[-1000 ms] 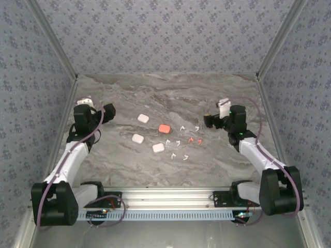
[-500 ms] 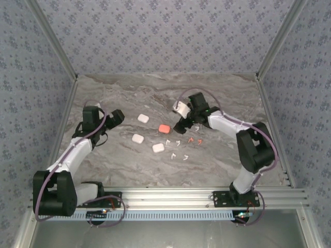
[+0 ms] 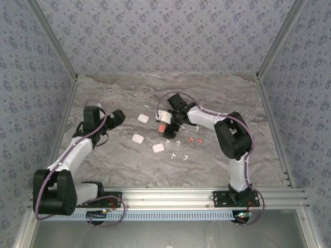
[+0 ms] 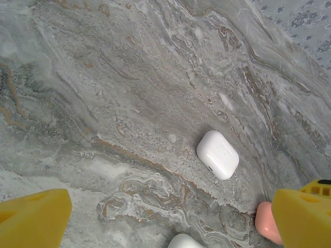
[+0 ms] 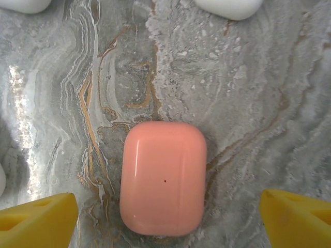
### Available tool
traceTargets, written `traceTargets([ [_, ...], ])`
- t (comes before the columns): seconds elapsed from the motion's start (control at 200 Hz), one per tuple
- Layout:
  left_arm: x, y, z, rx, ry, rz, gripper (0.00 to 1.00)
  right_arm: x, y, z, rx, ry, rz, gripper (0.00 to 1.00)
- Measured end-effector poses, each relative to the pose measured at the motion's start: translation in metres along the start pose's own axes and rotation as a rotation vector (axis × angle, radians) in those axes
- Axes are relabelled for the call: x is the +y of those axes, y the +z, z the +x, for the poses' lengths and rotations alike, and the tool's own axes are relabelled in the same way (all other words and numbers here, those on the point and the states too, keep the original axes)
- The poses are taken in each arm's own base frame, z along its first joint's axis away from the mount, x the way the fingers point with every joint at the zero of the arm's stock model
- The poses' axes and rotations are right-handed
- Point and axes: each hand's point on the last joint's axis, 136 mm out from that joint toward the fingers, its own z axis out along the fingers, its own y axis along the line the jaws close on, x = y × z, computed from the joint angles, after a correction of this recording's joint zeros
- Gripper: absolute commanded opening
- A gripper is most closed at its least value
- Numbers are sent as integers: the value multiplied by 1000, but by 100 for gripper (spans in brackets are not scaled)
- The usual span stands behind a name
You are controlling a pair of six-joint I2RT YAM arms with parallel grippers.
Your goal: Insert the wireless bluetooth earbuds into the charging case
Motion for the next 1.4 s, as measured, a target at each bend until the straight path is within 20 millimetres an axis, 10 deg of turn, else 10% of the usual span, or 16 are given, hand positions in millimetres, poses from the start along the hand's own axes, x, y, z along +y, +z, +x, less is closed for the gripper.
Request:
traceTargets([
  [0.914, -7, -3, 1, 22, -1, 28, 99, -4, 15, 10, 80, -4, -9, 43],
  [1.194, -49, -8, 6, 92, 20, 195, 93, -17, -40, -5, -36, -14, 121, 38],
  [1.399, -116, -8, 27, 210, 85, 449, 87, -19, -95, -33, -185, -51, 227, 38],
])
